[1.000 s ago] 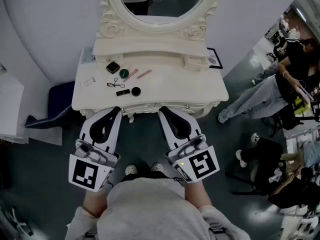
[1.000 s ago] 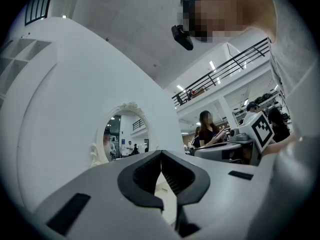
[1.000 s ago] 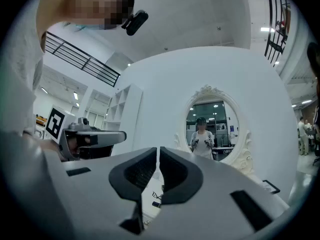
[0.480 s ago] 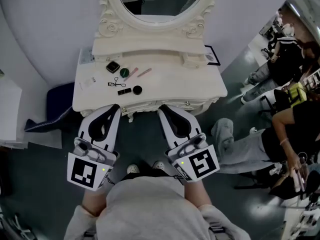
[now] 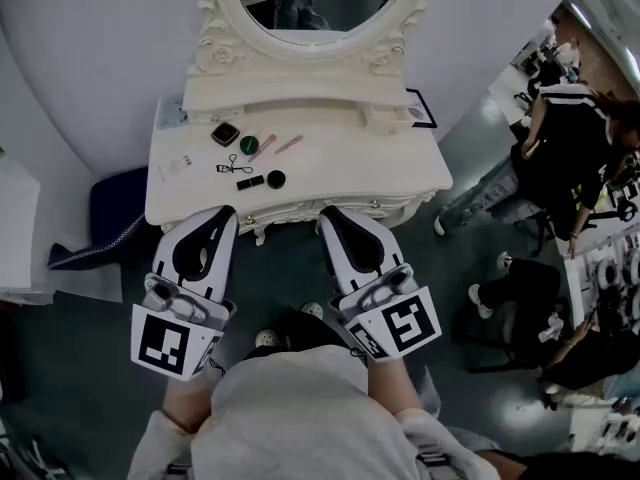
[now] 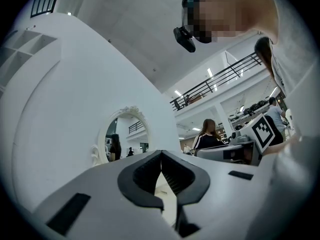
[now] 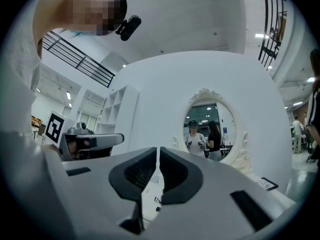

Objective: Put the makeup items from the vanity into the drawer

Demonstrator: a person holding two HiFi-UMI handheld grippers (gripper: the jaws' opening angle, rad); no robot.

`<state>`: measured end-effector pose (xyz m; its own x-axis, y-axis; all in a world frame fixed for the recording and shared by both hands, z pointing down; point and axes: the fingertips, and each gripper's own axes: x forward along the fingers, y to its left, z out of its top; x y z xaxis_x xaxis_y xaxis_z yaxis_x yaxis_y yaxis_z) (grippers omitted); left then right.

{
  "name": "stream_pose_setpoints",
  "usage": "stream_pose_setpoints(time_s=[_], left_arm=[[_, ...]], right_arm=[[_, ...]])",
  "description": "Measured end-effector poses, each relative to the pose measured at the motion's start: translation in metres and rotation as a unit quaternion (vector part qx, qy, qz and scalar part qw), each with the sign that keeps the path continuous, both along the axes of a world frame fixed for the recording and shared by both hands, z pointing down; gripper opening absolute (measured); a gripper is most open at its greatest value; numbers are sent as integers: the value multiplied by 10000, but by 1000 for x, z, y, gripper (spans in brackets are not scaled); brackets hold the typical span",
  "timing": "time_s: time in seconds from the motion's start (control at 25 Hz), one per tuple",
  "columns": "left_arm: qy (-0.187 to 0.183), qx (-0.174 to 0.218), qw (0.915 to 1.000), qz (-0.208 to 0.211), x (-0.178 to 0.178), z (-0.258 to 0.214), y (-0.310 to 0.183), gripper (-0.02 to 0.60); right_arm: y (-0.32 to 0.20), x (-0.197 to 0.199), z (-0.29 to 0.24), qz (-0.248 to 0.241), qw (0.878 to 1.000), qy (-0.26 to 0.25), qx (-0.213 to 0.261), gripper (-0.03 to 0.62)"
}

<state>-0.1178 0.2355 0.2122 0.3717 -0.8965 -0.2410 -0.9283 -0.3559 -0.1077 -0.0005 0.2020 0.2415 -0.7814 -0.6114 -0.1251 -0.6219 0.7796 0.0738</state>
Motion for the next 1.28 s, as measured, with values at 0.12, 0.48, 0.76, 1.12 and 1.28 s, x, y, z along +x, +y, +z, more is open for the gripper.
stream_pose_setpoints(time_s=[0.12,0.48,0.76,1.12,1.28], left_arm=[[33,17,10000,-11,-4,-2,-7,15],[48,5,10000,-53,-6,1,-55,15],[54,-18,9997,-230,-8,0,-102,15],[12,18,9985,-550,-5,-3,-152,15],[9,14,9976,-699,0,-3,-169,15]], right_arm=[[-7,-2,-1,-7,10000,-3,14,34],[-60,-6,4,-110,9999,-2,-13,34],[-115,-11,3,-331,9994,11,-40,34],[-175,-11,7,-681,9976,9,-85,34],[-196,-9,13,-862,9962,32,-131,34]])
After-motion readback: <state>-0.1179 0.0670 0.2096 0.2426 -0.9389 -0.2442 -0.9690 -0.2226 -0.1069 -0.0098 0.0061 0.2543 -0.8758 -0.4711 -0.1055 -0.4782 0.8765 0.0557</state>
